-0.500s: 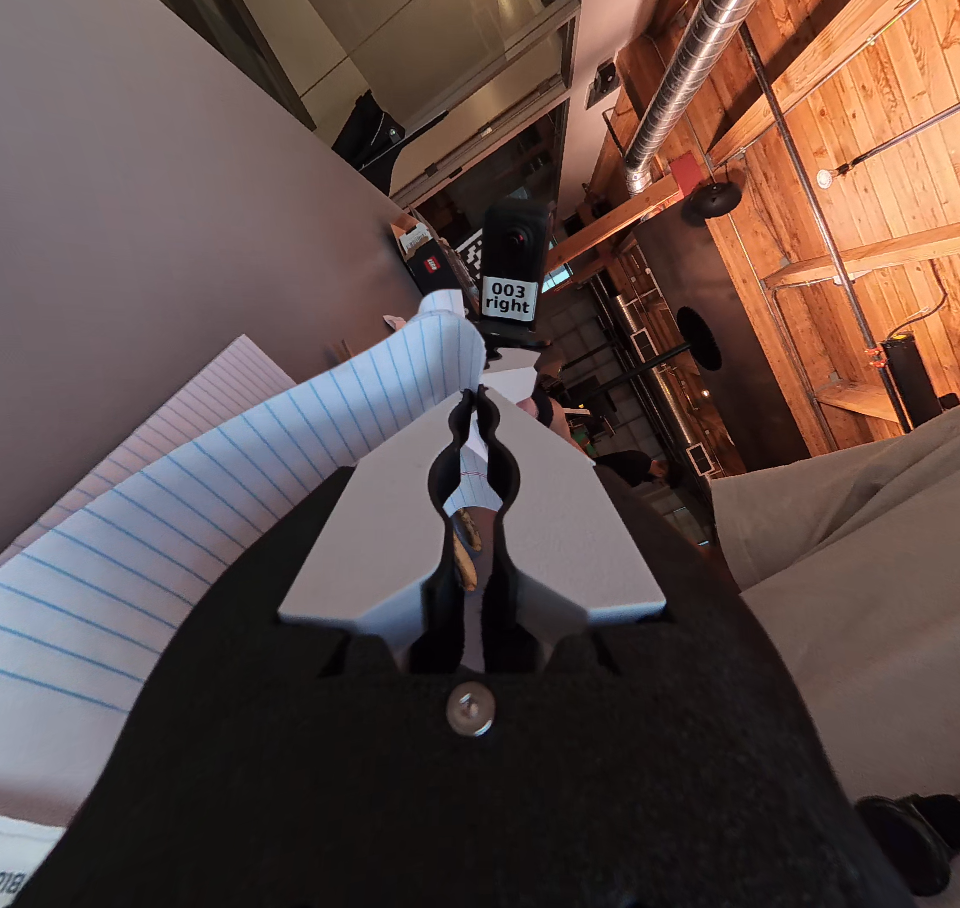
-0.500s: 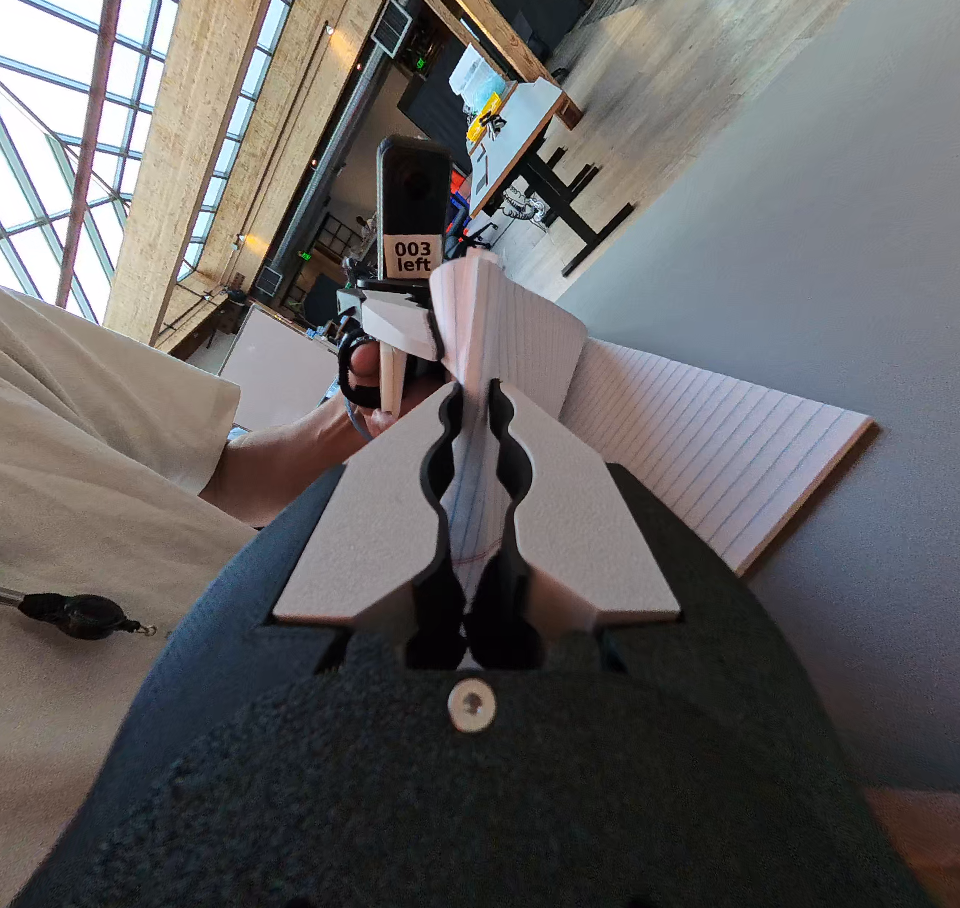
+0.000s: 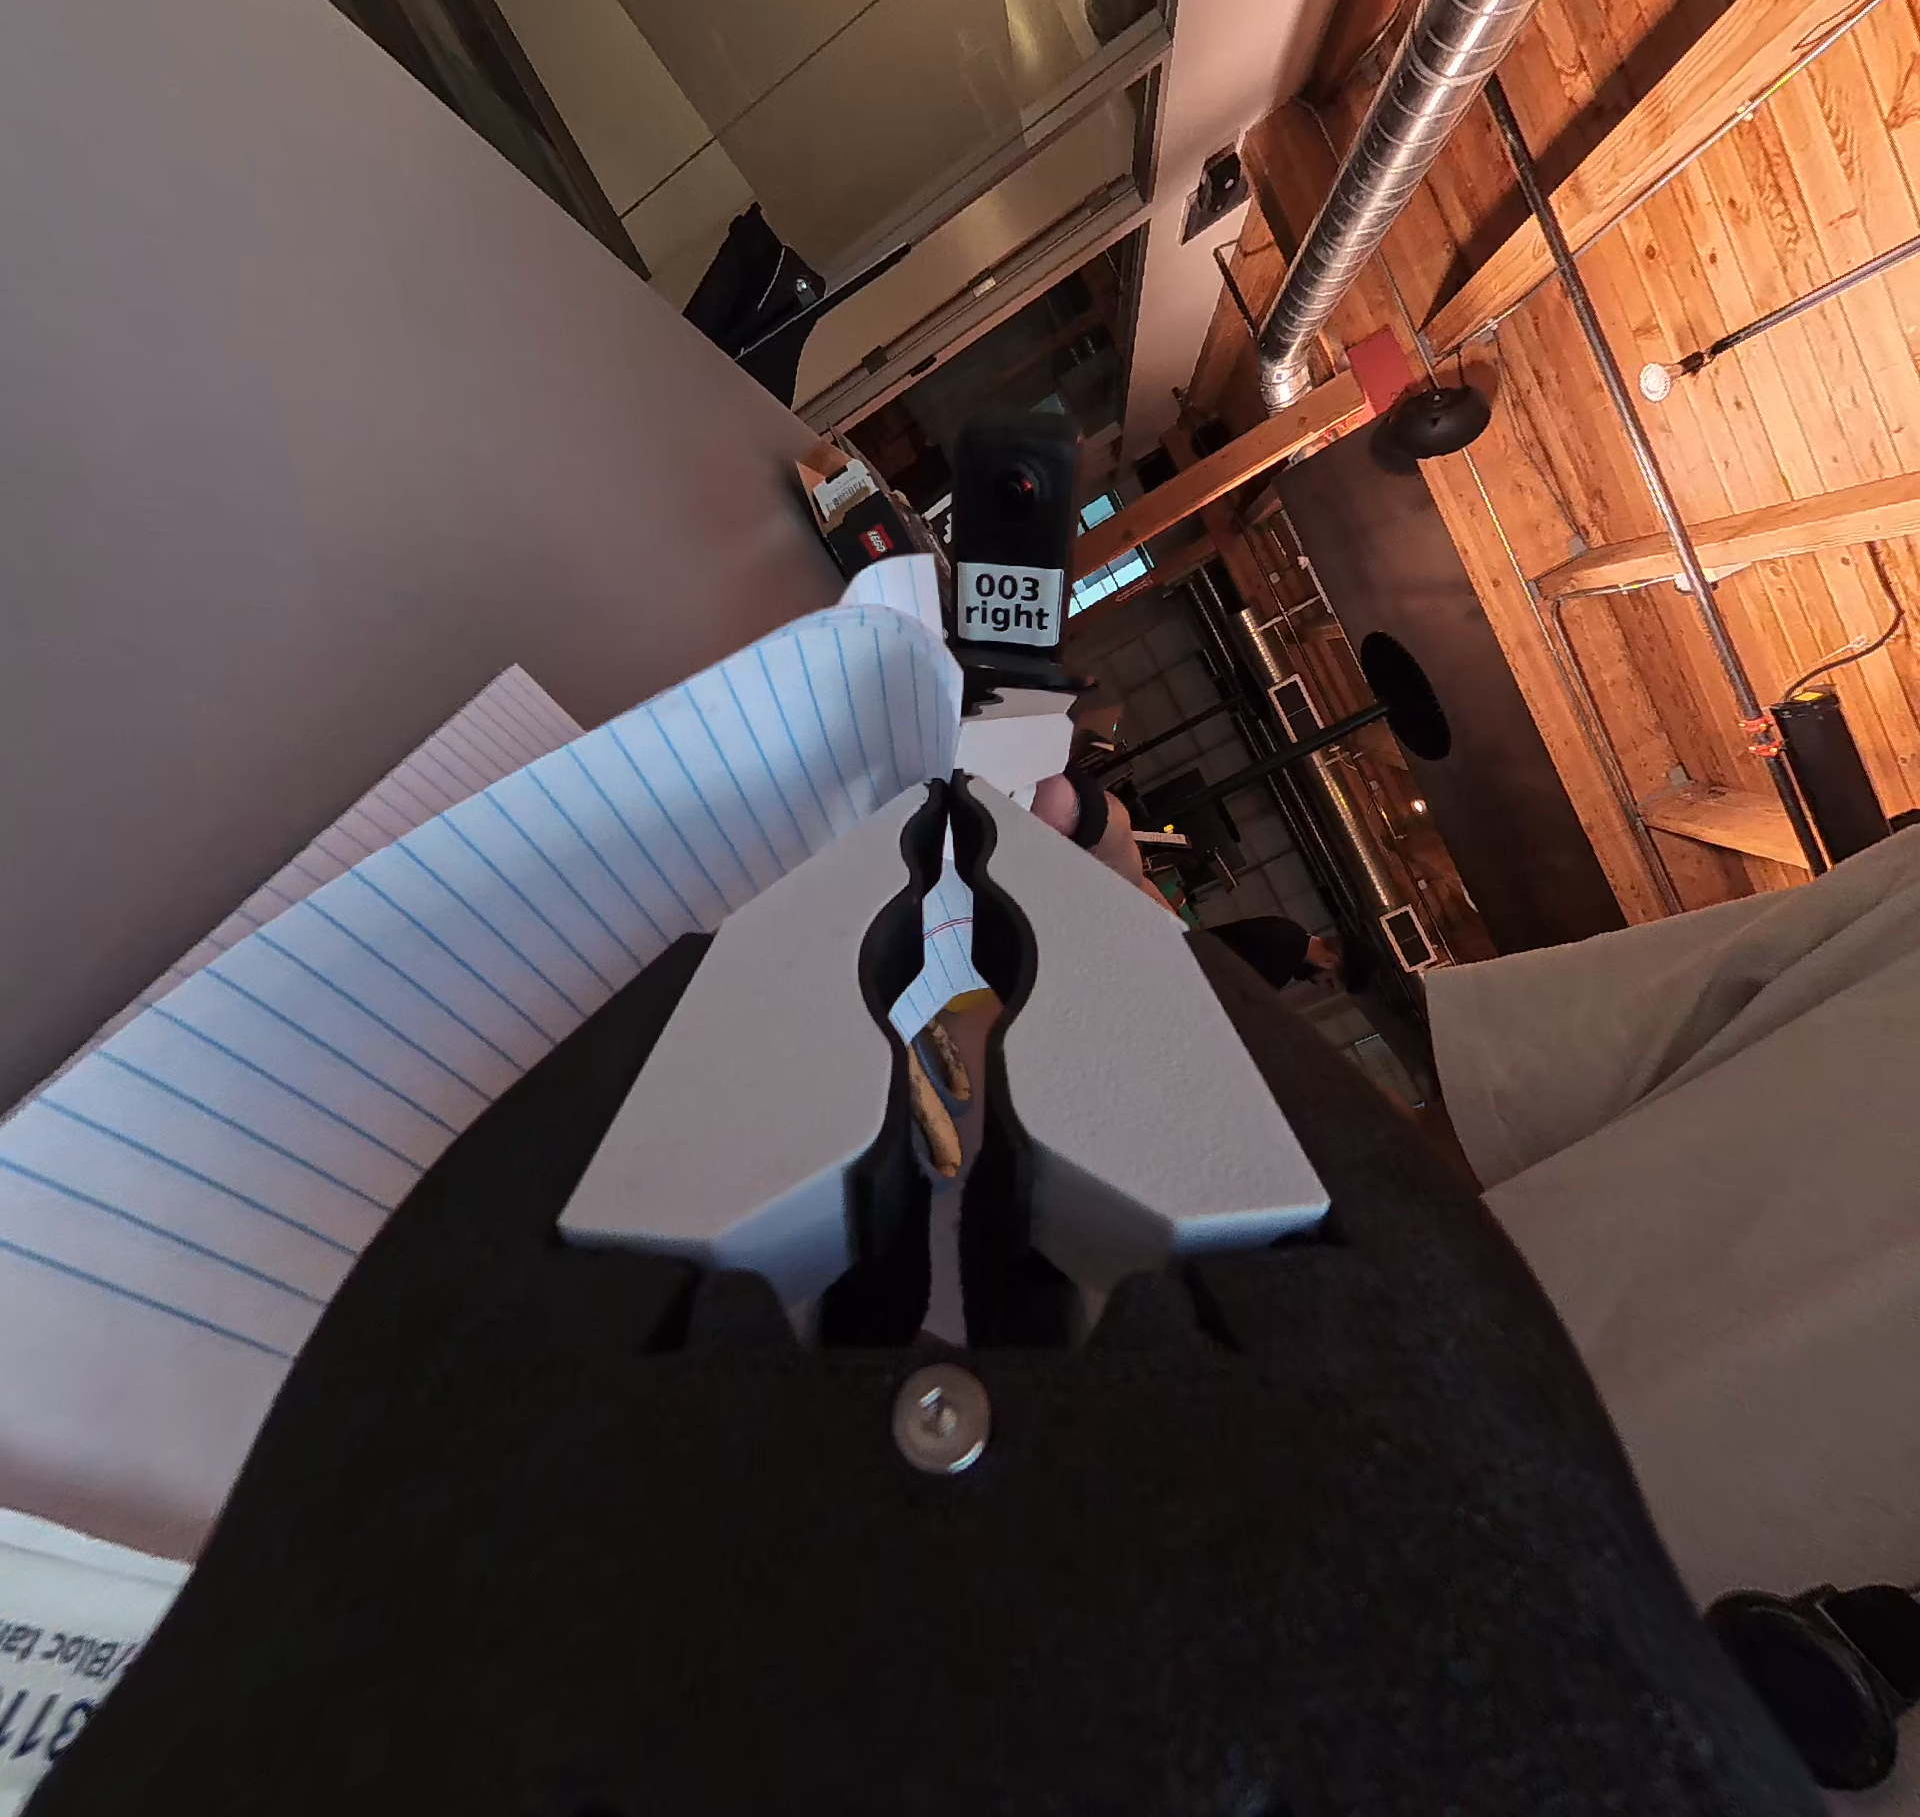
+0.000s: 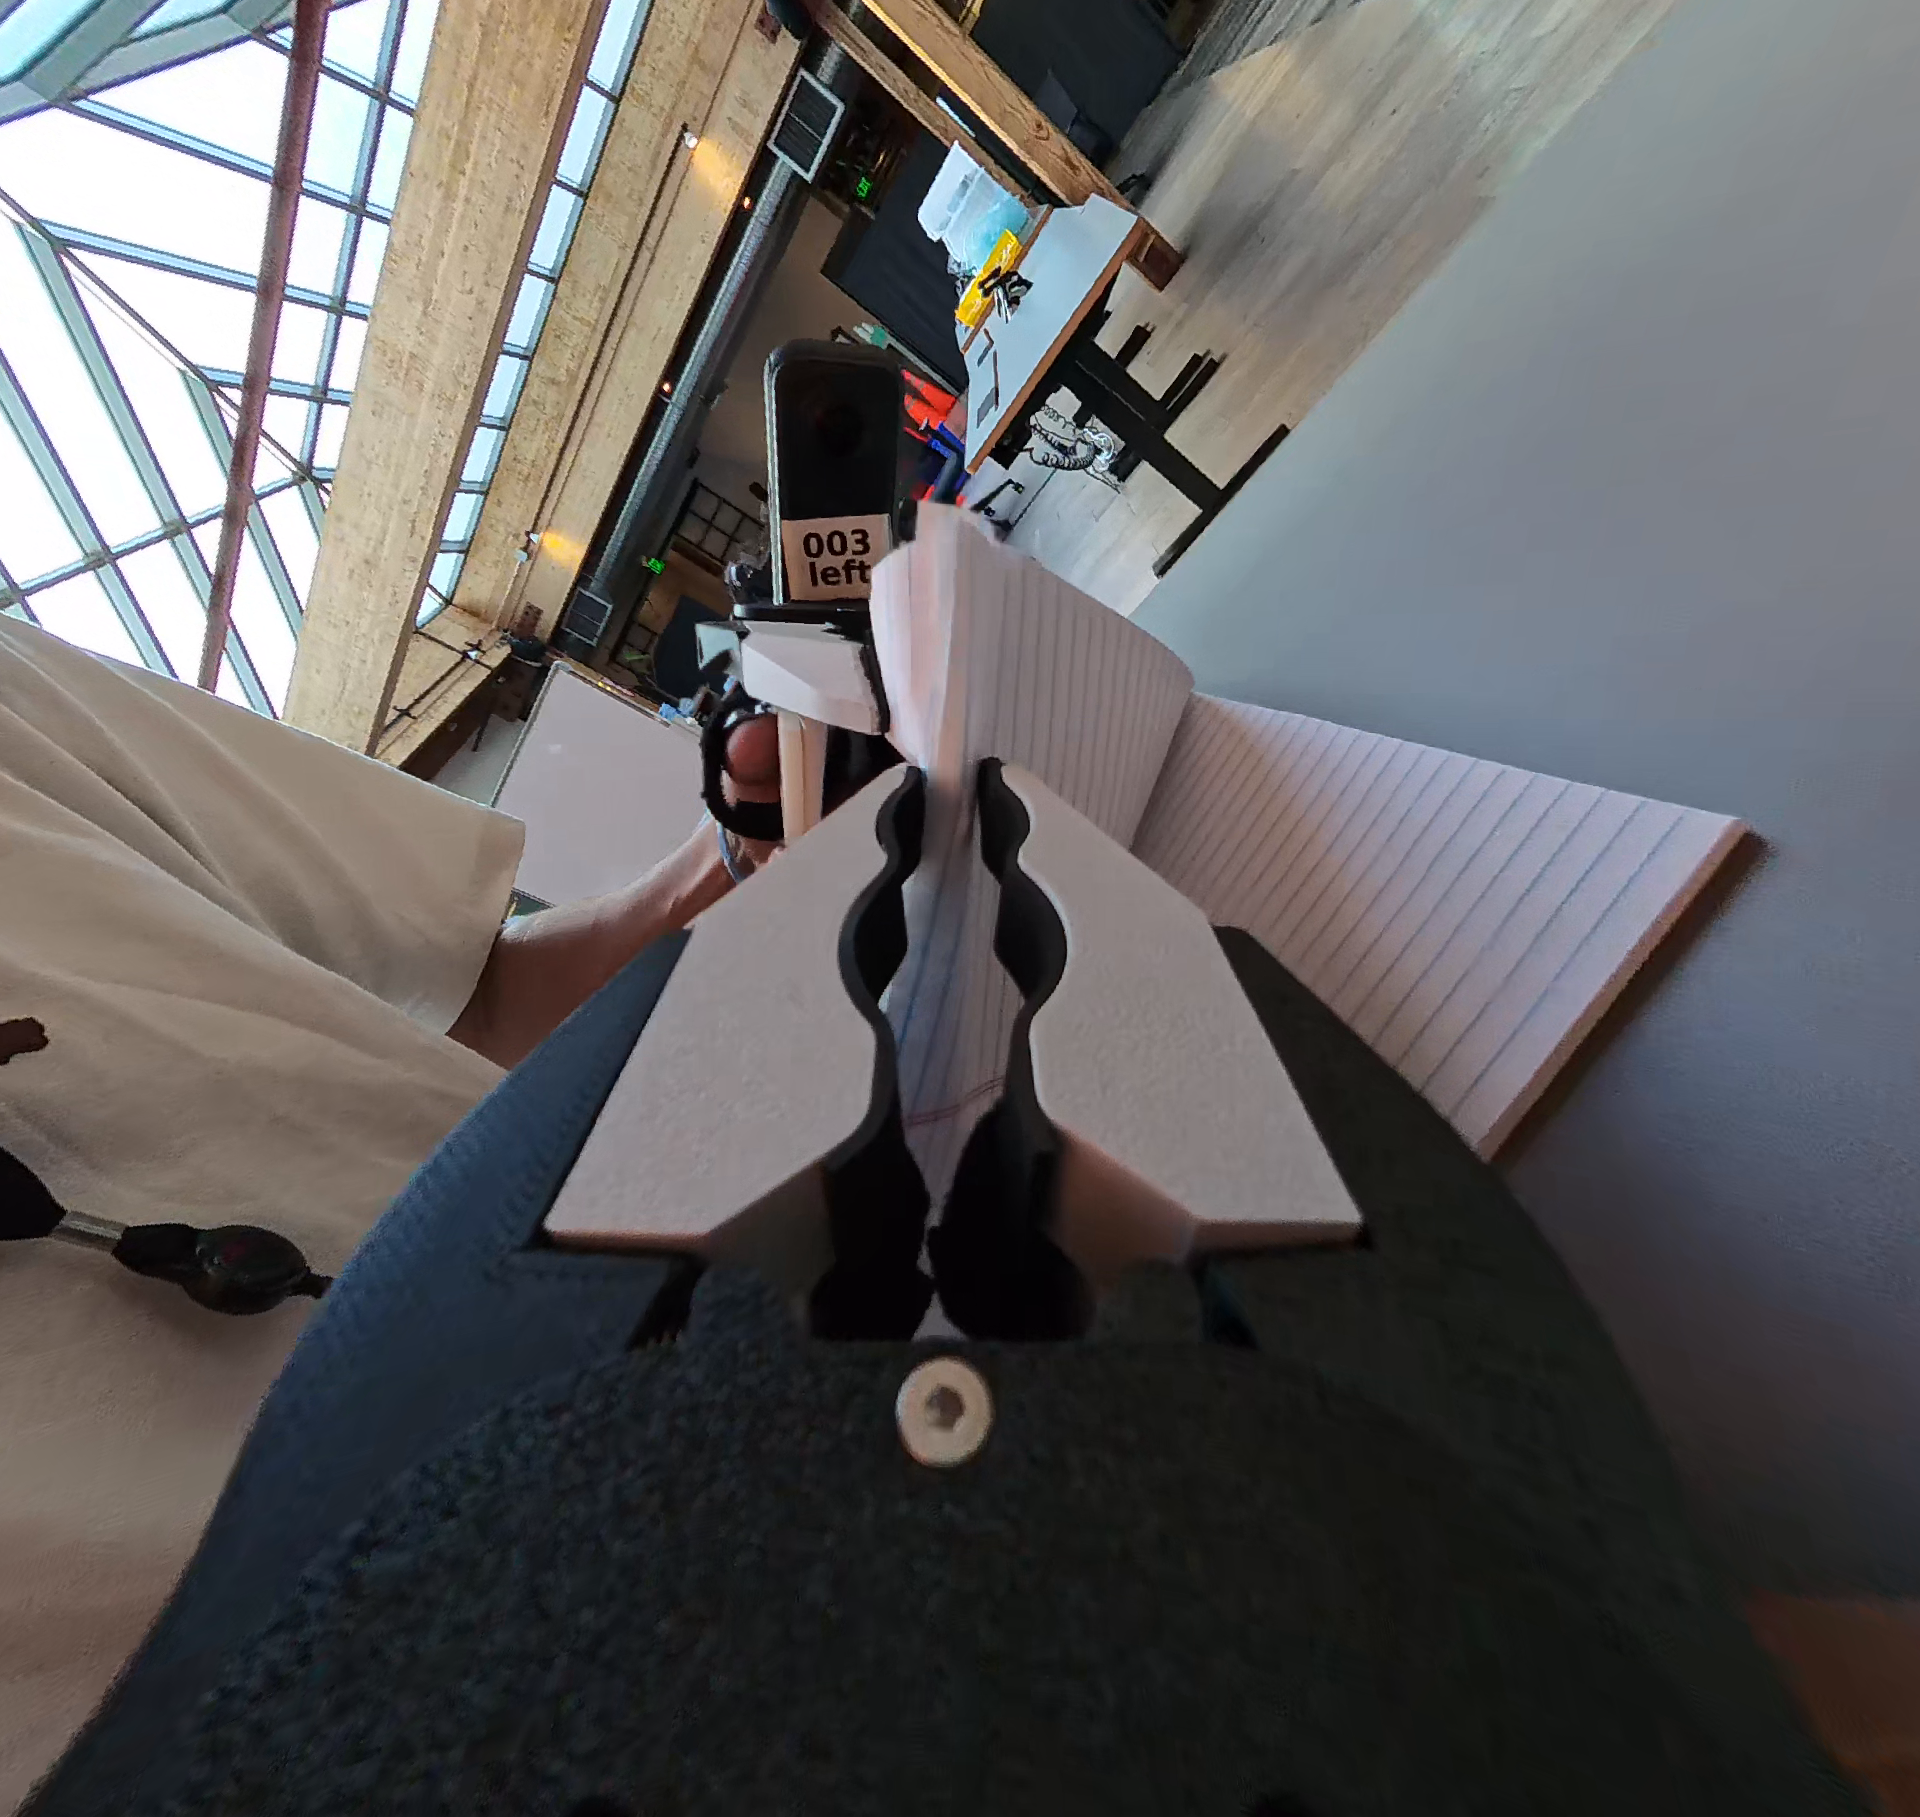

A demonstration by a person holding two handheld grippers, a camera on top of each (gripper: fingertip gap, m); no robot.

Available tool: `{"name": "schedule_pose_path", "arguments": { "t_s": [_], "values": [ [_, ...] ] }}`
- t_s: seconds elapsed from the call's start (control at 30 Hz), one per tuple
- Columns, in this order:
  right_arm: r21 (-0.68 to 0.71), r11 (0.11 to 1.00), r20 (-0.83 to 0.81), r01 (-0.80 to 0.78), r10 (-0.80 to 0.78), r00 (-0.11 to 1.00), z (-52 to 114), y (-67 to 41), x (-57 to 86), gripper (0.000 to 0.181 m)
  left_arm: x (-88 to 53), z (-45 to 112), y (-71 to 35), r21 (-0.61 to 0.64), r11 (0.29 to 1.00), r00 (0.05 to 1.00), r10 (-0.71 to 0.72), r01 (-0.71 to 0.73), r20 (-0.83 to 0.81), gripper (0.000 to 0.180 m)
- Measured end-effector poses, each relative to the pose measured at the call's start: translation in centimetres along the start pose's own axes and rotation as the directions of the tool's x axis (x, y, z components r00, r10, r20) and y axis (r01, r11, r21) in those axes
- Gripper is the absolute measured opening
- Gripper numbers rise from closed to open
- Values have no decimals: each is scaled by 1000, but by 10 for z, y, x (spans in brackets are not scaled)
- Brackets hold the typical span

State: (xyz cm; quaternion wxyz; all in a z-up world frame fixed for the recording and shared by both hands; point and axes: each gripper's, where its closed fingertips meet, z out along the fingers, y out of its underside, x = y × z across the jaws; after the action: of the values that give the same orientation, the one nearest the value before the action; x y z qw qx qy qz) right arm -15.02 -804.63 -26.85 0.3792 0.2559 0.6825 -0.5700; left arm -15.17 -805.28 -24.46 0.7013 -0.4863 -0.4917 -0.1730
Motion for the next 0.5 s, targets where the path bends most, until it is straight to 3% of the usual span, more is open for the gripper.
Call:
{"name": "schedule_pose_path", "arguments": {
  "t_s": [0.3, 0.37, 0.43, 0.5],
  "values": [
    [64, 993, 24, -96, 95, 995, -5, -6, 5, 6, -1, 2, 0, 16, 1000, 1000, -8, 8, -4, 0],
    [94, 991, -8, -99, 100, 995, -11, -10, 12, 10, -3, 2, -1, 21, 1000, 1000, -7, 7, -3, 0],
    [155, 984, 1, -87, 88, 996, -20, -23, 10, 28, -4, 0, -4, 33, 999, 1000, -21, 21, 0, 0],
    [132, 991, -93, -4, 16, 996, -27, -27, 12, 36, -4, -2, -6, 36, 999, 1000, -25, 26, -10, 0]
  ]
}}
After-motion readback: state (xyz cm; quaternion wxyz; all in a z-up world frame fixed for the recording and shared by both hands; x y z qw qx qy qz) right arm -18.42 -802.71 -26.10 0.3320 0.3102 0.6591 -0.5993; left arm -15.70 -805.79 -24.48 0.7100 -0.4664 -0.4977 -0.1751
